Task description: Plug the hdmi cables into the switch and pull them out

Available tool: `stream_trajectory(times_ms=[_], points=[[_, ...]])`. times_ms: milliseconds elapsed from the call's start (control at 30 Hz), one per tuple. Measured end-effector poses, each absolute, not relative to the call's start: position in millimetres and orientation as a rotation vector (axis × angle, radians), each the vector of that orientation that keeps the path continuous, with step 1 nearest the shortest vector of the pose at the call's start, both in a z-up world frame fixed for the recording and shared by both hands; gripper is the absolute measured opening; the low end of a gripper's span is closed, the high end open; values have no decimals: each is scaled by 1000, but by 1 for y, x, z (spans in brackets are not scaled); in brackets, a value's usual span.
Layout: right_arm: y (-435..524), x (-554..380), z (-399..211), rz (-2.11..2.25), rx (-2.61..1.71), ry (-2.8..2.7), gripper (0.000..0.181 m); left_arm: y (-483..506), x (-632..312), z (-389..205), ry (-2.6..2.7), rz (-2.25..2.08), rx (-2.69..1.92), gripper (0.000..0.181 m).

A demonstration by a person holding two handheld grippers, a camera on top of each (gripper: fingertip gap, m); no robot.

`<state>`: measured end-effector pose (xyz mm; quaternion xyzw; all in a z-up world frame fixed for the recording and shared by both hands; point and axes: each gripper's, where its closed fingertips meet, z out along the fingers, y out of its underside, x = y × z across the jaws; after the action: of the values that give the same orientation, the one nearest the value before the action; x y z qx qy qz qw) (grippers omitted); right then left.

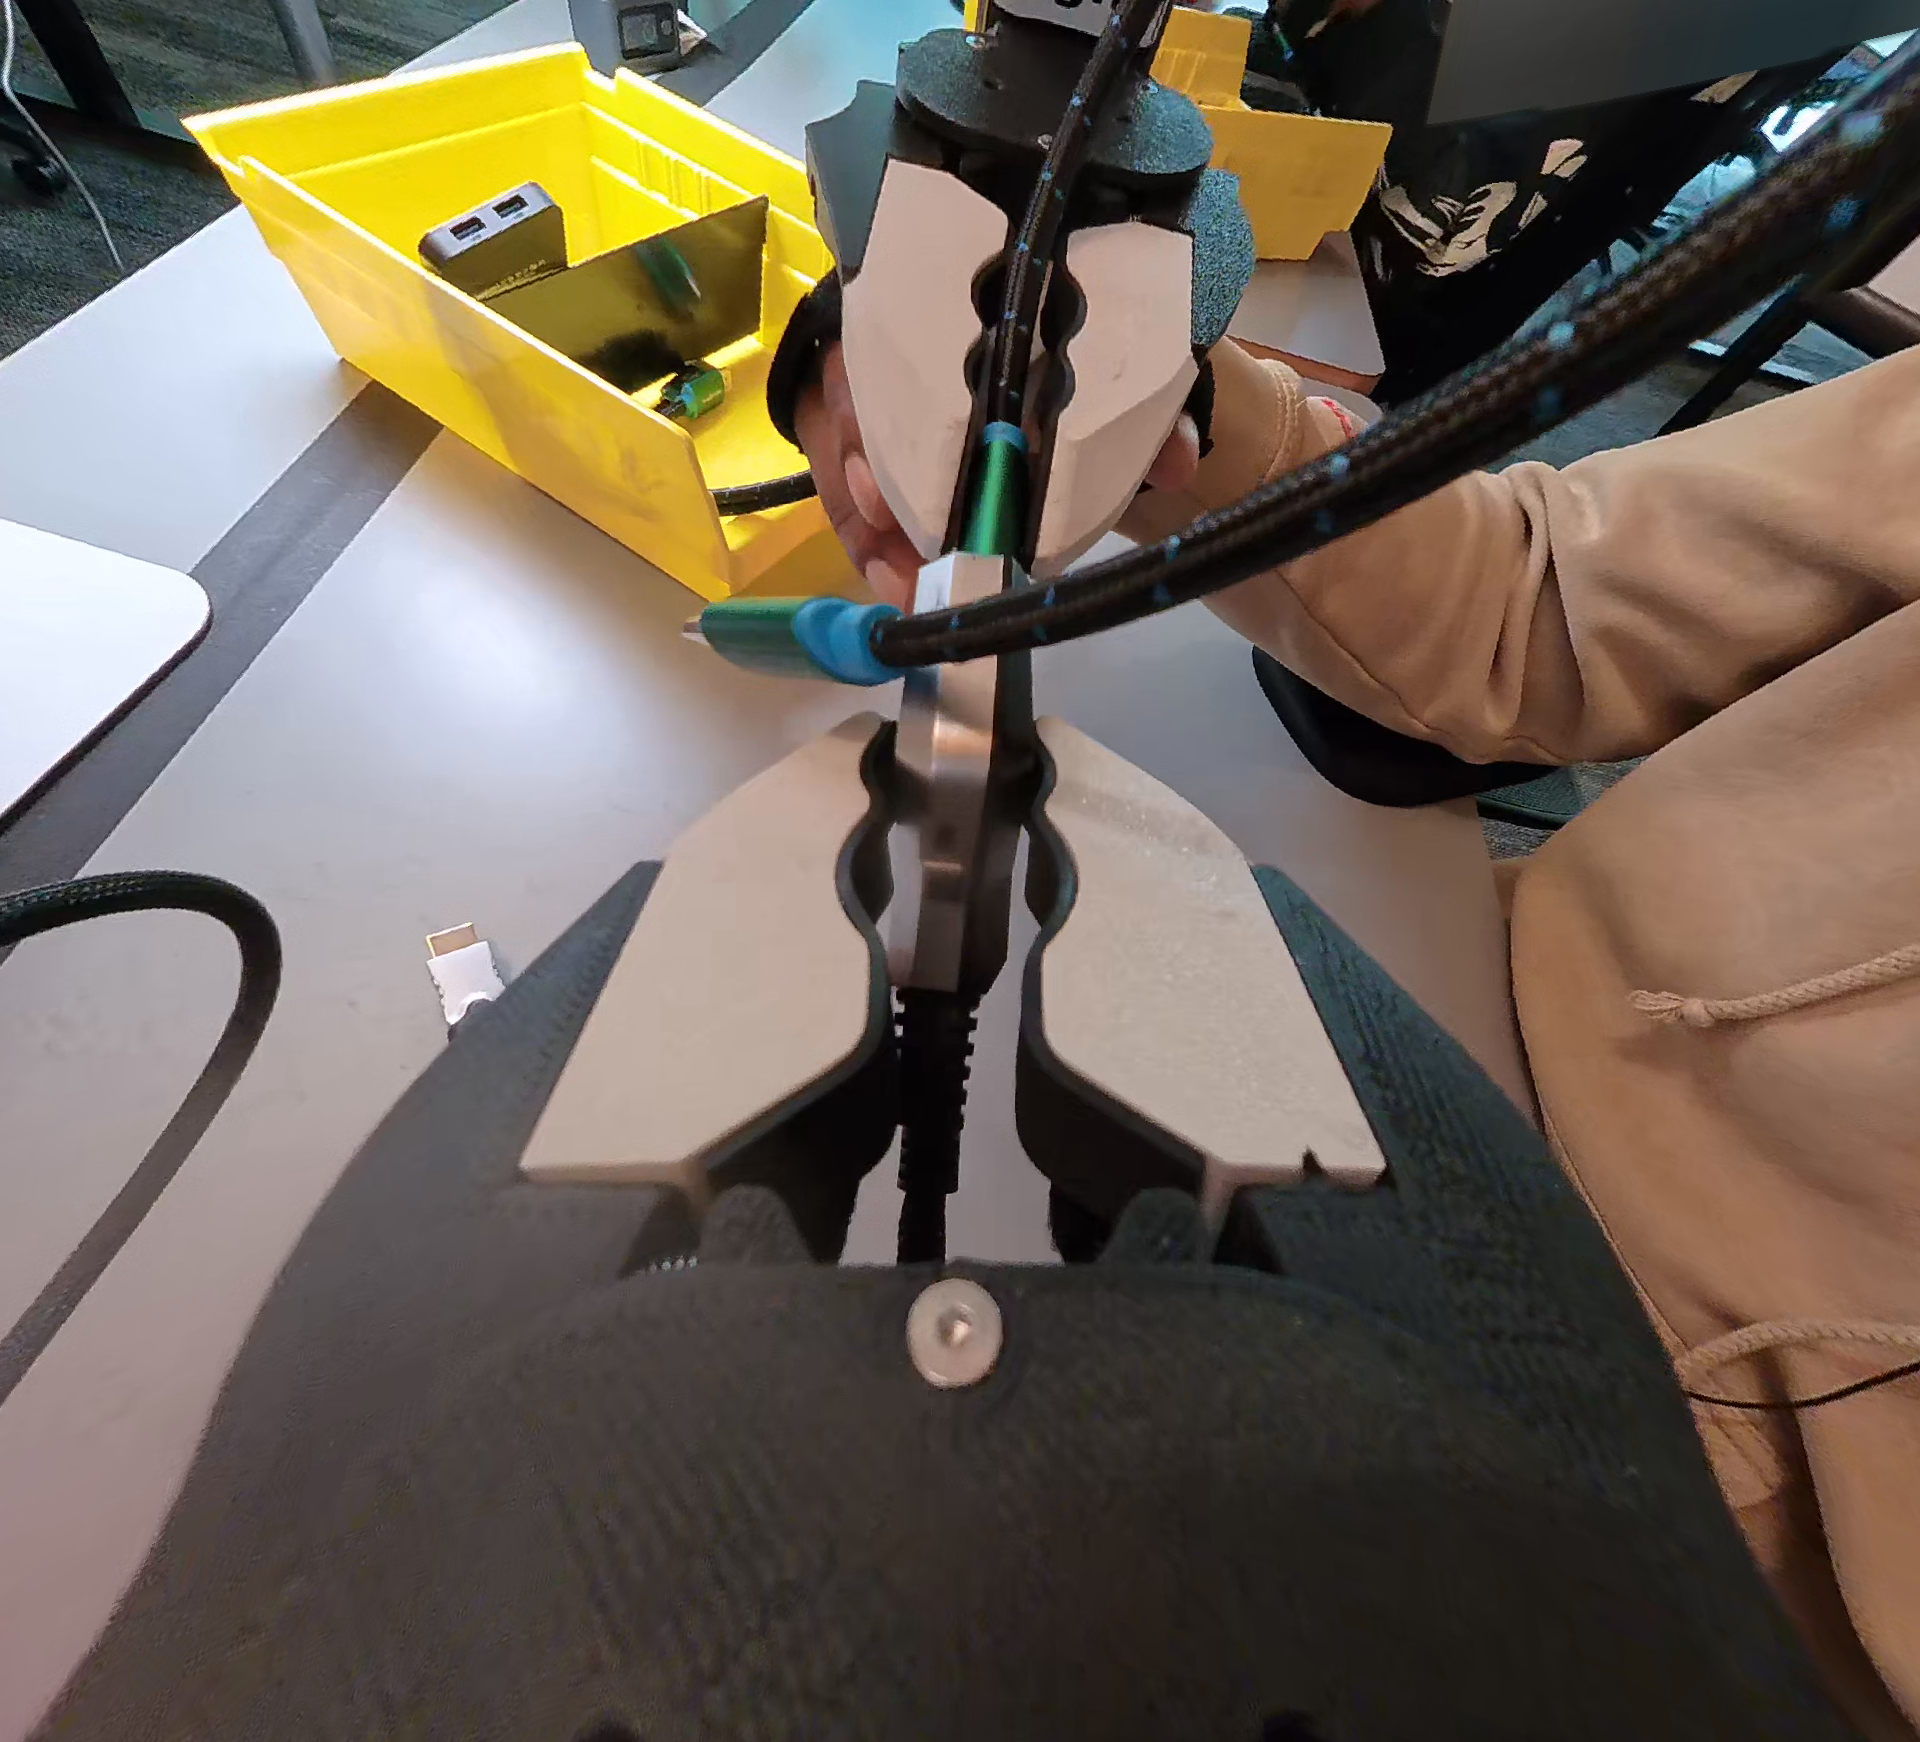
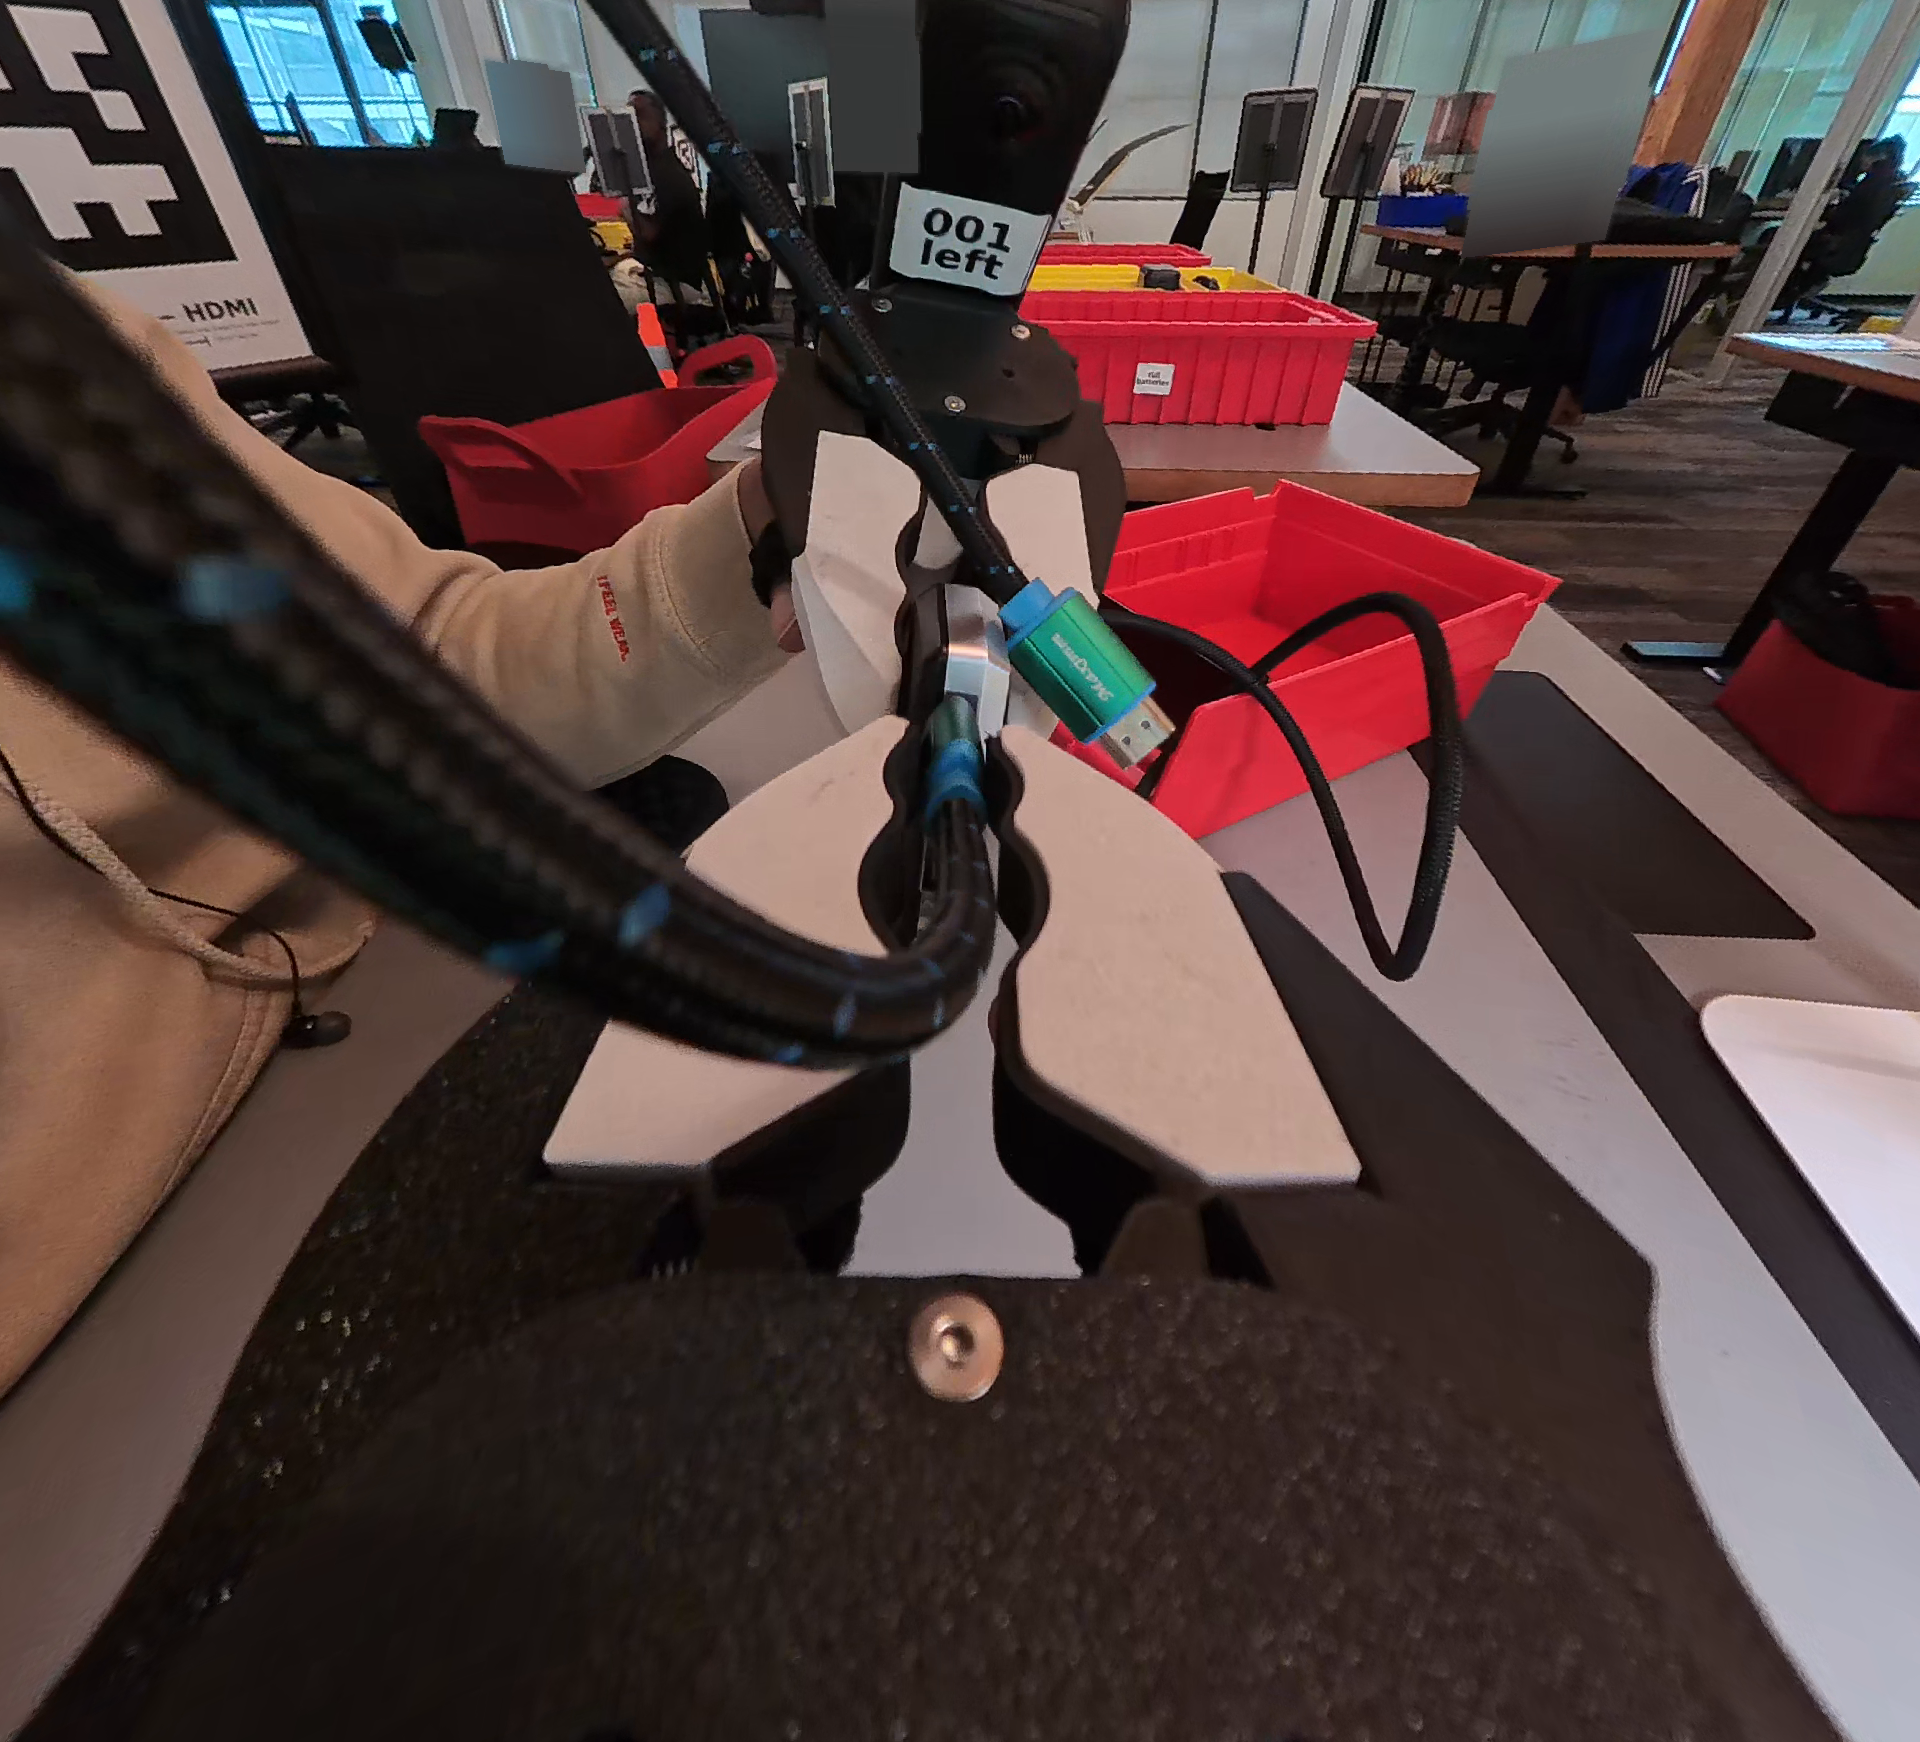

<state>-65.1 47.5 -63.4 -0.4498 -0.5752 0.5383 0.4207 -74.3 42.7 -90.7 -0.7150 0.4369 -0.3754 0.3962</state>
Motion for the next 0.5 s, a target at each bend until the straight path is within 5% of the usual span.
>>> stream_trajectory(times_ms=[500], points=[[46, -64, -55, 1360, -1083, -1433, 11, 40, -77, -82, 1107, -988, -1757, 22]])
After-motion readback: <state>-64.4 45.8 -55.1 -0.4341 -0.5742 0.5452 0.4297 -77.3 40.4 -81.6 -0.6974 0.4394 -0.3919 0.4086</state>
